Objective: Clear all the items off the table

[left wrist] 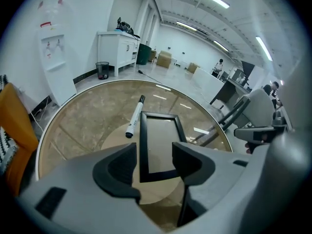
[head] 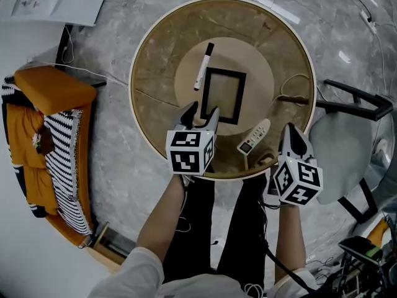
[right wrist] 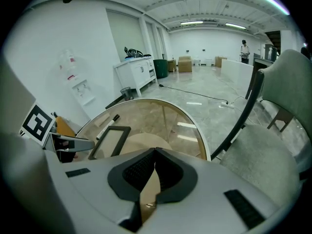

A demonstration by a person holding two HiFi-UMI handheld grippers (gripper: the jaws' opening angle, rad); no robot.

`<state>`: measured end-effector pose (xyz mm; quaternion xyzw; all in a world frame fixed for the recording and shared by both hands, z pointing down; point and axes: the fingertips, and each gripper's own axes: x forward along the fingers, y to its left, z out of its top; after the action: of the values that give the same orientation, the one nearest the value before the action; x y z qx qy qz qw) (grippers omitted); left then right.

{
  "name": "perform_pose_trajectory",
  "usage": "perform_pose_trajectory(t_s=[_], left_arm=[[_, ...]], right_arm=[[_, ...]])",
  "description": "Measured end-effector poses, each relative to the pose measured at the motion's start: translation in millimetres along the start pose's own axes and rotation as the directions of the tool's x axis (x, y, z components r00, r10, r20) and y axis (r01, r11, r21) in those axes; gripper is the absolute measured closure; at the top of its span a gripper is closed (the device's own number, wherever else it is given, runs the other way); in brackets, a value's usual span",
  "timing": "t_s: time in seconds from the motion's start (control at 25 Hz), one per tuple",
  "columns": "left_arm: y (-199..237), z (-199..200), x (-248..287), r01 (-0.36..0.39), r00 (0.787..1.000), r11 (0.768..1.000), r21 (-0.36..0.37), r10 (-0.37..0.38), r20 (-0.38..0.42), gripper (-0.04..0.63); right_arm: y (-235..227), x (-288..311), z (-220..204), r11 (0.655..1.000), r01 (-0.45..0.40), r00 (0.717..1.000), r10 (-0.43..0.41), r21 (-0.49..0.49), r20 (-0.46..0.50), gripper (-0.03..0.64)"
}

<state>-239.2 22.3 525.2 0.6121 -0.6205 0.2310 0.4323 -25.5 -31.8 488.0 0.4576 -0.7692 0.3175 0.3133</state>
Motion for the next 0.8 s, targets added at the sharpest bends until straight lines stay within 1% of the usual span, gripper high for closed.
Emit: perform_pose_trajectory(t_s=[0.12, 0.24, 0.4, 0.48, 0.64, 0.72, 0.8], left_arm=[[2, -2, 8, 0.002, 1.0, 1.0, -0.012, -0.002, -0.019, 0.367], [3, -4, 14, 0.008, 0.998, 0.999, -0.033, -0.01, -0.056, 0.364], [8, -8, 22, 0.021, 0.993, 0.994, -0.104, -0.033, -0.116, 0.353], [12, -9, 26, 0.019, 0.99, 0.993, -0.12, -0.036, -0.139, 0.353], [16, -9, 33, 0.018, 0.99, 0.988, -0.153, -0.039, -0.135, 0.355], [15, -10, 32, 0.02, 0.987, 0.988, -0.156, -0.044, -0.153, 0.367], [14, -13, 33, 0.026, 0.983, 0.99, -0.141, -0.051, -0.177, 0.405]], right_arm=[[-4, 6, 3, 1.0, 0.001, 1.0, -0.001, -0.002, -0.003, 0.594], [-6, 11, 5, 1.0, 0.0, 1.0, 0.0, 0.003, -0.008, 0.594], [-6, 15, 6, 1.0, -0.005, 1.0, 0.005, 0.001, -0.015, 0.594], [-5, 17, 4, 1.0, -0.007, 1.0, 0.007, 0.003, -0.019, 0.594], [-5, 18, -1, 1.0, -0.009, 1.0, 0.009, 0.008, -0.03, 0.594], [-6, 18, -2, 1.0, -0.011, 0.999, 0.011, 0.01, -0.032, 0.594], [-7, 18, -3, 1.0, -0.011, 0.999, 0.011, 0.011, -0.031, 0.592]])
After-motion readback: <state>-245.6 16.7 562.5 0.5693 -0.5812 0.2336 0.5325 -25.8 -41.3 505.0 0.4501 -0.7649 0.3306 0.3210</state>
